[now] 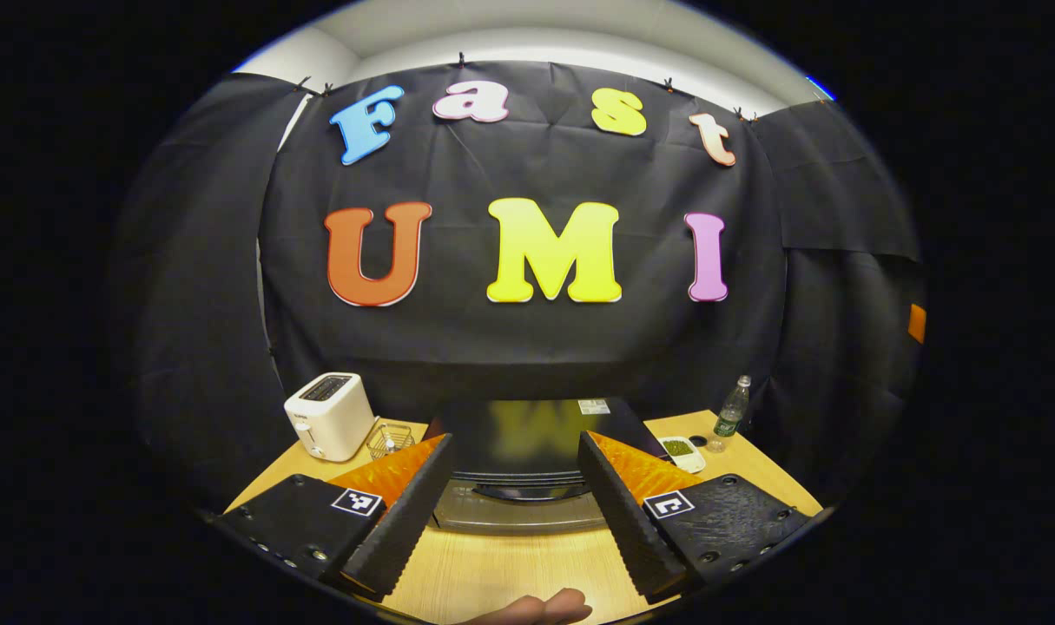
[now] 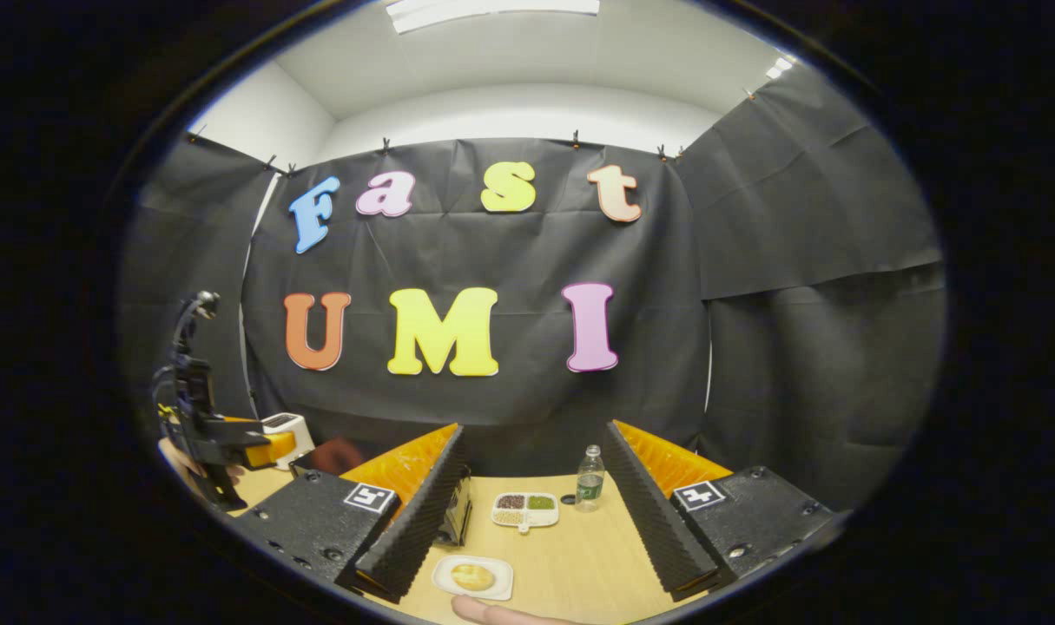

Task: Open the electric oven with the left hand, put the food in, and close the electric oven.

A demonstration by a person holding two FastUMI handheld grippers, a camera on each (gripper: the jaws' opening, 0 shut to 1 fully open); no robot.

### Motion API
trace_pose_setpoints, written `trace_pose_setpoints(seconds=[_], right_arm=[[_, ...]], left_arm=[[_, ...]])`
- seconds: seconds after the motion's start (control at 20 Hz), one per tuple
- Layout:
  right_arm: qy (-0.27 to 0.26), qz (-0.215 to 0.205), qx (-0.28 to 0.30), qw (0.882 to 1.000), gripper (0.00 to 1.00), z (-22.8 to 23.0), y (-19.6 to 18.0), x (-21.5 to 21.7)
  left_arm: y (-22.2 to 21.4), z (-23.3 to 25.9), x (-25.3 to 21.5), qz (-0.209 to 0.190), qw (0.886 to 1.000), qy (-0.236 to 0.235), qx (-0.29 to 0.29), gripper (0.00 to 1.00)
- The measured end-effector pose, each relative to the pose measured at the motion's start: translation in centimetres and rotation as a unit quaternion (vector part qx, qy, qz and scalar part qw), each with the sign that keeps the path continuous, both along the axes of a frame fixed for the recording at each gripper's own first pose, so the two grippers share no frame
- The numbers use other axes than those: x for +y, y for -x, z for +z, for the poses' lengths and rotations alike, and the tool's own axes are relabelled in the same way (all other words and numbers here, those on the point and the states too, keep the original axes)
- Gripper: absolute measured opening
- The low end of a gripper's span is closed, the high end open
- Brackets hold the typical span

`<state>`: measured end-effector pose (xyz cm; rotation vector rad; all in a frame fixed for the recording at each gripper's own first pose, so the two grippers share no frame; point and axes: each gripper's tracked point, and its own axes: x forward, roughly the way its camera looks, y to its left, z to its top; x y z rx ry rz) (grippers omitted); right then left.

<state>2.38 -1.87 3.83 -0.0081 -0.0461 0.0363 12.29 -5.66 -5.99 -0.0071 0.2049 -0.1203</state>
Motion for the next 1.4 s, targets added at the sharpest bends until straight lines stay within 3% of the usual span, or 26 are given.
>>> trace_pose_setpoints(seconds=[0.25,0.45,0.5,0.55,0.7,0.75,1.05,1.4], right_arm=[[-0.006,0.007,-0.007,1.0,0.96,-0.2,0.5,-0.4],[-0.006,0.0,-0.006,1.0,0.96,-0.2,0.7,-1.3],[-0.005,-0.001,-0.006,1.0,0.96,-0.2,0.8,-1.5],[-0.003,0.0,-0.006,1.0,0.96,-0.3,1.1,-1.4],[0.004,-0.001,-0.009,1.0,0.96,-0.3,1.6,-1.9],[0.004,-0.001,-0.01,1.0,0.96,-0.3,1.8,-2.1],[-0.018,0.0,-0.014,1.0,0.96,-0.6,2.0,-2.7],[-0.022,0.011,-0.006,1.0,0.96,-1.1,1.9,-1.9]], left_arm=[[-3.9,-5.2,-0.9,0.003,0.998,-0.038,0.042,0.94],[-5.7,-8.2,-2.3,0.0,0.996,-0.039,0.082,0.95],[-6.1,-8.8,-2.5,0.001,0.995,-0.044,0.09,0.84],[-6.4,-9.3,-2.5,0.006,0.994,-0.048,0.098,0.95],[-7.1,-10.9,-2.7,0.008,0.992,-0.036,0.117,0.97],[-6.7,-11.9,-2.4,0.011,0.99,-0.031,0.138,0.97],[-6.3,-12.0,-2.3,0.004,0.991,-0.029,0.134,1.0],[-2.0,-13.3,-2.0,-0.001,0.989,-0.025,0.145,1.0]])
